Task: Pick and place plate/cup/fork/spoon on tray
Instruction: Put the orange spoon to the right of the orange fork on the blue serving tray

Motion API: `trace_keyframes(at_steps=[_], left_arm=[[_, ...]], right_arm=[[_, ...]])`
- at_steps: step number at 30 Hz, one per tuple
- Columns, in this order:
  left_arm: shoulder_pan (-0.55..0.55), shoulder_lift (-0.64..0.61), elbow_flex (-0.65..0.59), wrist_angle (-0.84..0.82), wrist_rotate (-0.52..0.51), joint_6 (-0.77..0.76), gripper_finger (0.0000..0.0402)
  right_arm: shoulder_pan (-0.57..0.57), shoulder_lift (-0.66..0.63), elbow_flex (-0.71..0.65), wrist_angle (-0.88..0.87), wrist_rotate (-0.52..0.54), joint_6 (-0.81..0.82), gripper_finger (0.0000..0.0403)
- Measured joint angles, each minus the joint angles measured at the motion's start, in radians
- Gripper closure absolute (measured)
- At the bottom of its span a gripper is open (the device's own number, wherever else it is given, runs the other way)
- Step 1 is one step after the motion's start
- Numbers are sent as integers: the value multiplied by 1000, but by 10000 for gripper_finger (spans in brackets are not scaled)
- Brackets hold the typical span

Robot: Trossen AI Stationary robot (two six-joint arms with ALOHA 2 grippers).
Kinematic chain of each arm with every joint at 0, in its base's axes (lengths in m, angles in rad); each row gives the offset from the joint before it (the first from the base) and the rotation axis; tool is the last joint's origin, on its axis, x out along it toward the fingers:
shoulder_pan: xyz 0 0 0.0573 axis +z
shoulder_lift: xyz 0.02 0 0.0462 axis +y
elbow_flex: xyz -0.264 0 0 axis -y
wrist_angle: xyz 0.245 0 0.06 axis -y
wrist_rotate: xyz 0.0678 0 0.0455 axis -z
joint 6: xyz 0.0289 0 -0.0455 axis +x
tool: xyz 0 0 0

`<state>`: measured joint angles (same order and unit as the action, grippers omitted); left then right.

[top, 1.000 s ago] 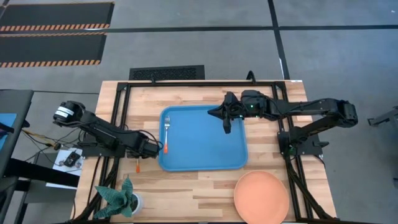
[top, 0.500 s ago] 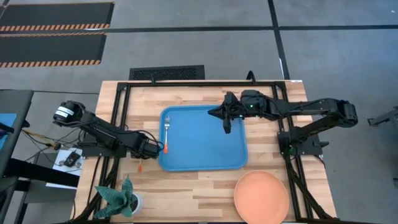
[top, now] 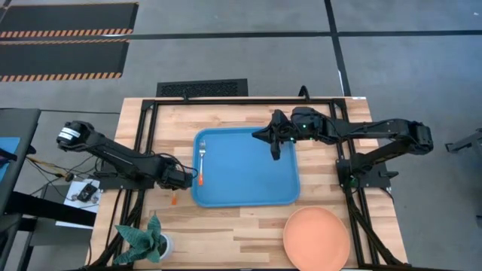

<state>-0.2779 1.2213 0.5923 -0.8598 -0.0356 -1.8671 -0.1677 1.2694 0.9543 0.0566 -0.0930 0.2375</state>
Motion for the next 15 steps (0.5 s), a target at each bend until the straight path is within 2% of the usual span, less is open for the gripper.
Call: trace_keyframes(at_steps=[4, 8, 15], left_arm=[[0, -78, 5, -23, -23, -39, 399], [12, -109, 81, -103, -90, -49, 399], [123, -64, 223, -86, -189, 69, 400]], right_arm=[[-6, 0, 0, -3, -15, -4, 392], [-20, -7, 0, -40, -26, -19, 392], [-78, -67, 1, -168, -63, -89, 392]])
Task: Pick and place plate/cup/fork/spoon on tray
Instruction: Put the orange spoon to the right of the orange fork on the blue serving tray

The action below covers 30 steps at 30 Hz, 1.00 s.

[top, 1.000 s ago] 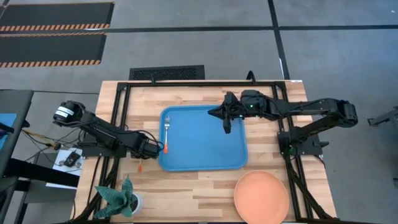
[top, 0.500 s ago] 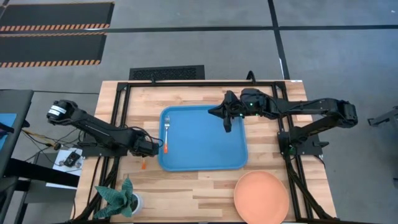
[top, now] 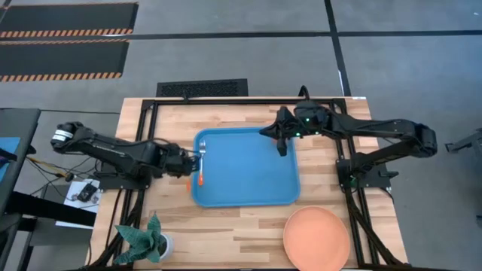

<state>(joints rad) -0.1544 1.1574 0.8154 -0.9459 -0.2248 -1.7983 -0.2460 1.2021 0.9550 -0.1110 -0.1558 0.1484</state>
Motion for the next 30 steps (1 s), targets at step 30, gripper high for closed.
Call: trace_keyframes(at_steps=[30], left_arm=[[286, 543, 237, 197, 202, 434, 400]], right_arm=[[-64, -240, -122, -40, -5, -18, 392]])
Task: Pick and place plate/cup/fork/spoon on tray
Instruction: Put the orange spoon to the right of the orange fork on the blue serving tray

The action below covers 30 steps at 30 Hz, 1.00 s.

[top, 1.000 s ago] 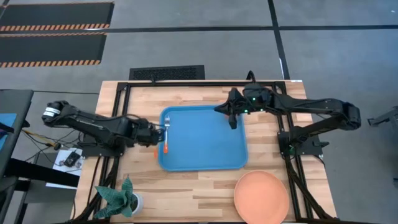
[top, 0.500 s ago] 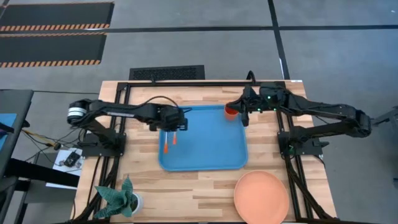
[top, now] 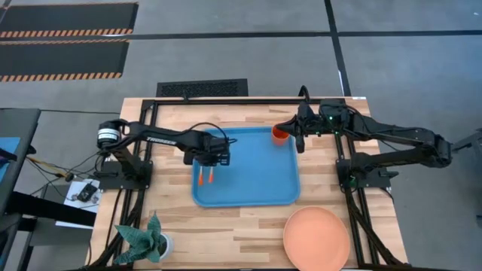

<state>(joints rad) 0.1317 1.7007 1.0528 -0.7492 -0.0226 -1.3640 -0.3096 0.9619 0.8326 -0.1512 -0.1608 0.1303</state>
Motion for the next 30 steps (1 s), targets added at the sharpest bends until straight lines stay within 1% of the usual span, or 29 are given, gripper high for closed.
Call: trace_keyframes(at_steps=[4, 10, 25, 30], left_arm=[[3, 1, -23, 15, 5, -12, 400], [7, 3, -26, 31, 22, -15, 400], [19, 3, -26, 25, -7, -27, 400], [19, 3, -27, -8, -10, -29, 400]], right_arm=[[0, 0, 0, 8, 0, 0, 392], [0, 0, 0, 6, 1, 1, 392], [0, -1, 0, 7, 1, -6, 392], [0, -1, 0, 8, 2, -30, 392]])
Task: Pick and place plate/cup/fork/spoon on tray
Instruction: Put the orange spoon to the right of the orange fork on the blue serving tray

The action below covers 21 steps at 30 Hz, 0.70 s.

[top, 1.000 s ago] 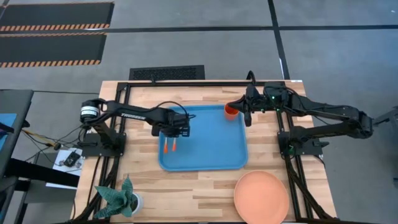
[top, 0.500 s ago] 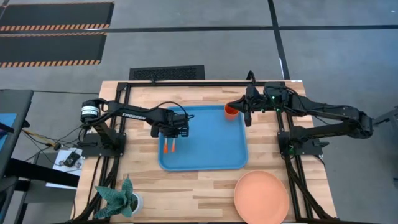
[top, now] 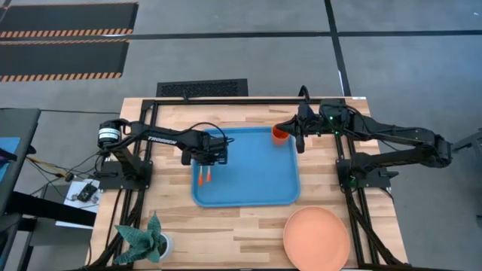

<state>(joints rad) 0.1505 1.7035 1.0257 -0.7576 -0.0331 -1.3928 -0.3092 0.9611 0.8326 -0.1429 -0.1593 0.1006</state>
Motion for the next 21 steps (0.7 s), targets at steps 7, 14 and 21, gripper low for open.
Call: trace_keyframes(at_steps=[7, 14, 21], left_arm=[[21, 1, -60, 65, 21, -26, 400], [39, 1, -55, 77, 7, -20, 400], [59, 1, -55, 77, -4, 26, 400]], right_arm=[[0, 7, 0, 17, 0, -4, 392], [0, 8, 0, 16, 0, -5, 392], [0, 8, 0, 16, 0, -5, 392]])
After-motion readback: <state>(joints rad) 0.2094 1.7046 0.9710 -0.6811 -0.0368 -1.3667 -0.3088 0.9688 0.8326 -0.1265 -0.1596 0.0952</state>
